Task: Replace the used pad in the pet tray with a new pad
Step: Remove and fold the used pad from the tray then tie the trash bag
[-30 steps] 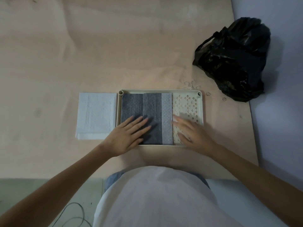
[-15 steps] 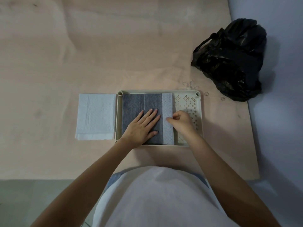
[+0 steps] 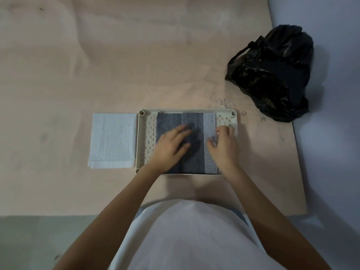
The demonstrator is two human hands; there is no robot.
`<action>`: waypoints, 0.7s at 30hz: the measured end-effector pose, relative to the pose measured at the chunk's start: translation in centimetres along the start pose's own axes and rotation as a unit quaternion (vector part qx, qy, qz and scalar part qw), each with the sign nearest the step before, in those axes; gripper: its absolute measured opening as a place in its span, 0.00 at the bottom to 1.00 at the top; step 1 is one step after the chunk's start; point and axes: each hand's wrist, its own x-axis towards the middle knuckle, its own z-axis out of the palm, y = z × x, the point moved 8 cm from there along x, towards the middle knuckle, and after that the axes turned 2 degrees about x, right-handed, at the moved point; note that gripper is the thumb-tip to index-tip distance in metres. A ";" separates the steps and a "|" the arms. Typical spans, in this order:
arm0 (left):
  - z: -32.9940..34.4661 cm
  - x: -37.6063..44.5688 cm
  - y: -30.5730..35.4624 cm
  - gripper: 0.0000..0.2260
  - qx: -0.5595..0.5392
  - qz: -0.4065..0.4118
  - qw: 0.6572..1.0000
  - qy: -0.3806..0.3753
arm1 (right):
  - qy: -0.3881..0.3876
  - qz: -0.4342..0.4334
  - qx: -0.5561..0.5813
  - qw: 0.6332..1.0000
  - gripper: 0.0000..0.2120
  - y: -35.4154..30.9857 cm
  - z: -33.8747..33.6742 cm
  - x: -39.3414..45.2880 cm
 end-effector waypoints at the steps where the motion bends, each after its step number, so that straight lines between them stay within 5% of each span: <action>1: -1.8 0.1 -1.5 0.18 -0.025 -0.064 0.996 0.051 | -0.008 -0.041 -0.010 0.999 0.12 -1.8 0.0 -0.5; 3: -4.2 0.1 -4.8 0.16 -0.028 -0.196 0.976 0.086 | -0.069 -0.097 -0.016 0.993 0.10 -5.4 1.2 -1.8; 6: -5.1 1.0 -8.1 0.15 0.002 -0.306 0.952 0.021 | -0.120 -0.222 -0.151 0.956 0.13 -11.2 4.7 -4.4; 13: -4.4 2.1 -10.2 0.14 0.018 -0.397 0.914 -0.082 | -0.188 -0.274 -0.368 0.868 0.25 -15.5 10.4 -5.5; 21: -2.9 2.8 -10.8 0.17 -0.114 -0.443 0.885 -0.089 | -0.222 -0.251 -0.407 0.850 0.16 -15.4 10.8 -5.1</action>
